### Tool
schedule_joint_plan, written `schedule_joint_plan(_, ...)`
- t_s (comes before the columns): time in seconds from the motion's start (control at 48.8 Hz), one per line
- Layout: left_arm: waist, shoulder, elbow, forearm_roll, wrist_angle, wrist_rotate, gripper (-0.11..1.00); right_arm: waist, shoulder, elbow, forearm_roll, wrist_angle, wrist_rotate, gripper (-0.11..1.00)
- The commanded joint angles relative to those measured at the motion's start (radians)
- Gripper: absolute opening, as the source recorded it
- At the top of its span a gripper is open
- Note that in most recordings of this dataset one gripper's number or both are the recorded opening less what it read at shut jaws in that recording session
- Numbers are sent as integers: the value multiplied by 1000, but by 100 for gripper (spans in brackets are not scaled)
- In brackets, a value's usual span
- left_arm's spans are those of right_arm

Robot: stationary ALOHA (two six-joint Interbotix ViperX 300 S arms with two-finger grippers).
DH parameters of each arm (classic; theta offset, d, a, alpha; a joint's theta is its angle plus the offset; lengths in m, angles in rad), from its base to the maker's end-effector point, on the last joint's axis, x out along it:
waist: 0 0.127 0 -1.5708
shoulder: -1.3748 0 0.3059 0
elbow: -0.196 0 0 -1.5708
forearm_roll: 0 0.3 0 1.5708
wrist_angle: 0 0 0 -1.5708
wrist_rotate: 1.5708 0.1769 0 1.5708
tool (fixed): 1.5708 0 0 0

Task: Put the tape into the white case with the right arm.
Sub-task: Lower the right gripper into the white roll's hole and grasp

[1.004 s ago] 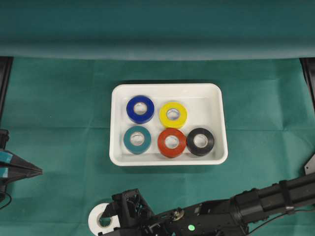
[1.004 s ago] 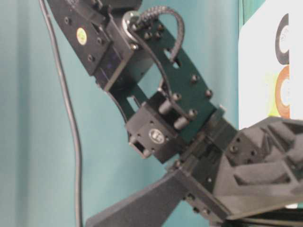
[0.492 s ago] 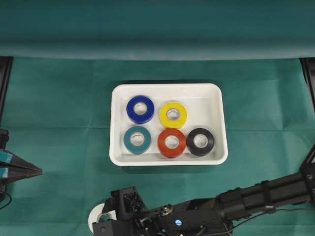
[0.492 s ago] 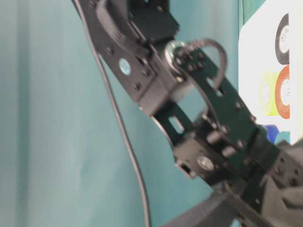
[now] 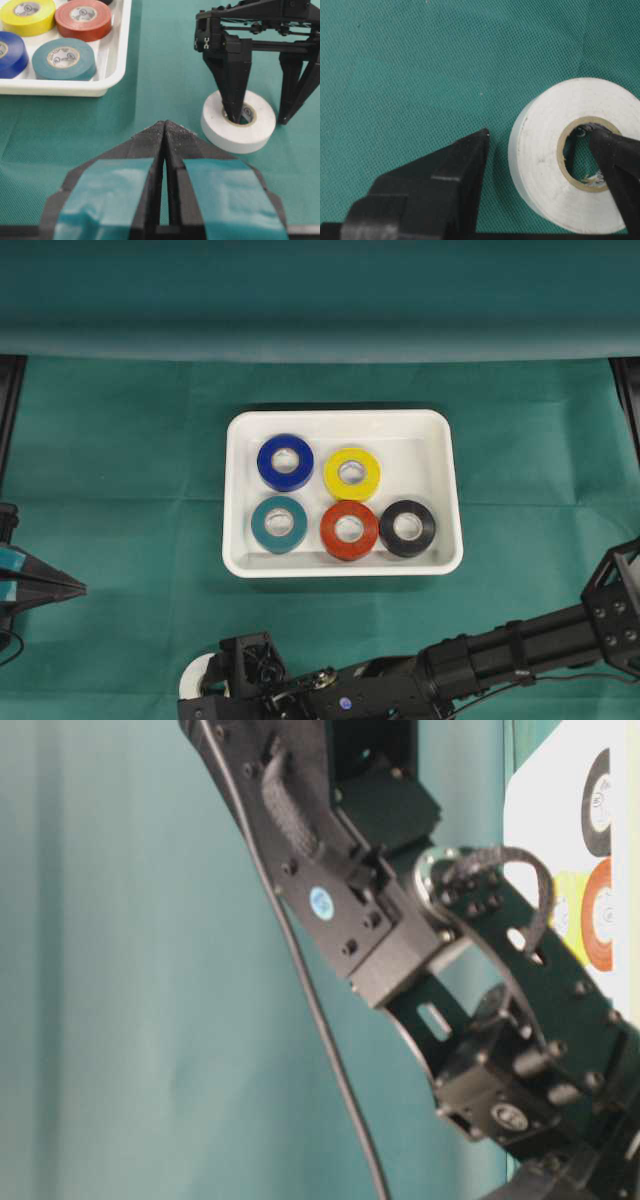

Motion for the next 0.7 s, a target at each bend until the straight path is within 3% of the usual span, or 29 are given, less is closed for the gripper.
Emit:
schedule_joint_plan(0.0,2,9,-11,-3,-8,0,0,0,-14,-26,3,12,0,47)
schedule_joint_plan(0.266,2,8,-11,-3,-8,0,0,0,-18,-35,3,26,9,8)
schedule_joint_plan(0.676,2,9,-11,-3,-8,0,0,11,-51,-34,2,37,0,4)
